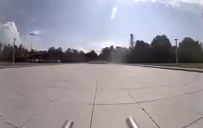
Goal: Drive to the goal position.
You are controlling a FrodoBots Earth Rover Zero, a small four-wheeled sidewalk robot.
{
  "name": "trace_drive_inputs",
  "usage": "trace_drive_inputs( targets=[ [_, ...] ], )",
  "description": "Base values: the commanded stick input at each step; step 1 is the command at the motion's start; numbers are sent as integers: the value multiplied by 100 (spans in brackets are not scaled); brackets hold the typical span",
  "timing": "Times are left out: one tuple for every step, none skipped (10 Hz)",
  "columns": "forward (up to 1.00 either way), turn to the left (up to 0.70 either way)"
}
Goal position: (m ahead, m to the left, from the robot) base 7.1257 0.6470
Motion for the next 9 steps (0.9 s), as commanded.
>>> trace_drive_inputs(
  targets=[
    [70, 2],
    [70, 2],
    [70, 2],
    [70, 2],
    [70, 2],
    [70, 2],
    [70, 2],
    [70, 2],
    [70, 2]
  ],
)
